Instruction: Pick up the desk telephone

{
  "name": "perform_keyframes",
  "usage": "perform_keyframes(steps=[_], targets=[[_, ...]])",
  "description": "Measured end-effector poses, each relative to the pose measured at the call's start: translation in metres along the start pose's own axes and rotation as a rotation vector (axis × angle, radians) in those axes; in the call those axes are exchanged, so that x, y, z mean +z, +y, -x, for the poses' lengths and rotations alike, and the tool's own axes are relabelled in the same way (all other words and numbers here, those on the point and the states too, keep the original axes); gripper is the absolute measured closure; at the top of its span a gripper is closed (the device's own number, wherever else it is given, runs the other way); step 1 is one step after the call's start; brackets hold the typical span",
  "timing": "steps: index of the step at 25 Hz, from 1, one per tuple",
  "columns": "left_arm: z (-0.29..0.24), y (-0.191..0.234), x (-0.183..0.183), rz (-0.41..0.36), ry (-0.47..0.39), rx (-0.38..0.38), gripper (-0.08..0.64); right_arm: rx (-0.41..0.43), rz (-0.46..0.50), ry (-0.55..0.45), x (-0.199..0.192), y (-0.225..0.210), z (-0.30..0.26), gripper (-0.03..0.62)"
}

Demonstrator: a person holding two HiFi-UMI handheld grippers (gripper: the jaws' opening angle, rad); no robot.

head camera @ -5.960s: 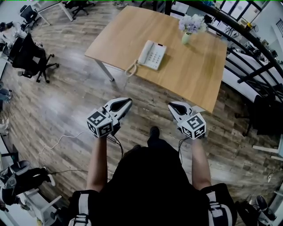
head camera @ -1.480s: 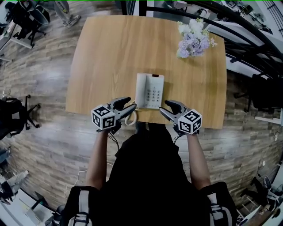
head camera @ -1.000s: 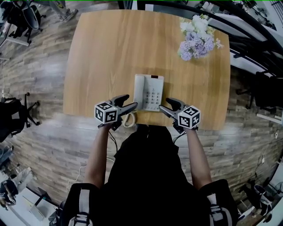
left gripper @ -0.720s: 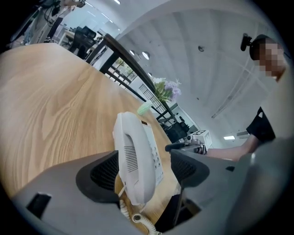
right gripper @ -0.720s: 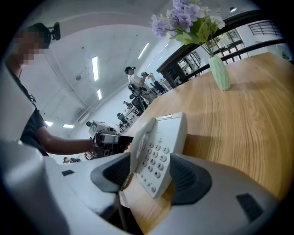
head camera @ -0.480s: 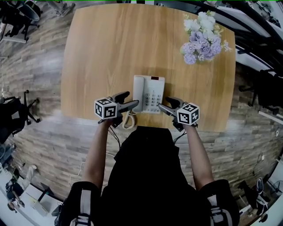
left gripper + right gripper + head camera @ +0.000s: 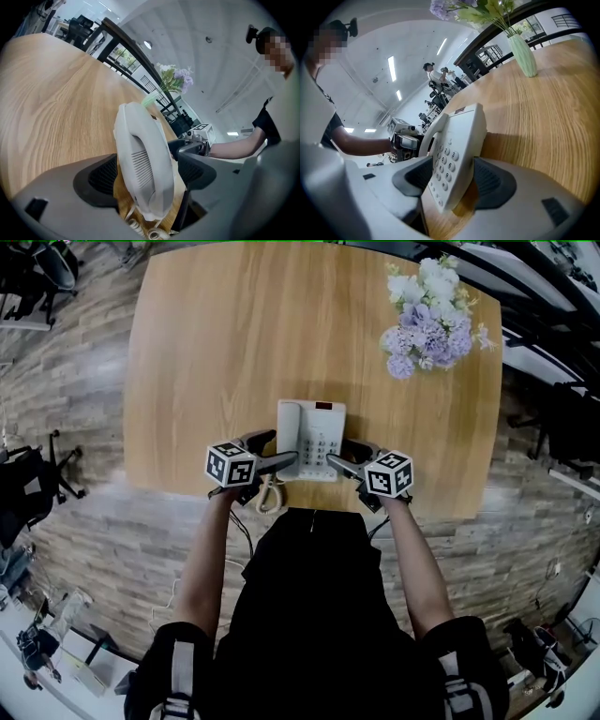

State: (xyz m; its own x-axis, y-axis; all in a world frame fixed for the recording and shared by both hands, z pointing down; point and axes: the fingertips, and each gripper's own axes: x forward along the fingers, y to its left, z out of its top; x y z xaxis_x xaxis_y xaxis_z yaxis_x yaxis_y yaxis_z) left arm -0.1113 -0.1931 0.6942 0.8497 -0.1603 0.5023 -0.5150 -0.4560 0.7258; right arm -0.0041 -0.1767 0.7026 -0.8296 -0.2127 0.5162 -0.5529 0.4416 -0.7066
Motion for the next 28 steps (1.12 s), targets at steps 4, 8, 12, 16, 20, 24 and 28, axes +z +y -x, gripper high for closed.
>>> perform_keyframes(steps=[4,8,12,16,20,24,28], targets=[[-0.007,0.002,-0.003,0.005,0.019,0.0,0.178,0.007,-0.012,0.012,-0.003,-0.002,-0.004,0.327],[-0.015,0.003,-0.005,0.001,0.044,-0.005,0.178,0.005,-0.013,0.011,-0.004,-0.006,-0.008,0.327],[-0.016,0.004,-0.006,0.011,0.048,-0.013,0.173,-0.001,-0.011,0.03,-0.008,-0.009,-0.013,0.327],[-0.02,0.004,-0.008,0.055,0.057,-0.033,0.17,-0.018,-0.007,0.053,-0.011,-0.012,-0.017,0.327],[-0.021,0.004,-0.009,0.08,0.052,-0.041,0.17,-0.023,-0.019,0.069,-0.013,-0.013,-0.019,0.327],[-0.02,0.004,-0.009,0.084,0.045,-0.045,0.17,-0.044,-0.033,0.077,-0.012,-0.015,-0.019,0.328],[-0.02,0.004,-0.008,0.089,0.036,-0.055,0.17,-0.046,-0.066,0.053,-0.009,-0.016,-0.02,0.327]])
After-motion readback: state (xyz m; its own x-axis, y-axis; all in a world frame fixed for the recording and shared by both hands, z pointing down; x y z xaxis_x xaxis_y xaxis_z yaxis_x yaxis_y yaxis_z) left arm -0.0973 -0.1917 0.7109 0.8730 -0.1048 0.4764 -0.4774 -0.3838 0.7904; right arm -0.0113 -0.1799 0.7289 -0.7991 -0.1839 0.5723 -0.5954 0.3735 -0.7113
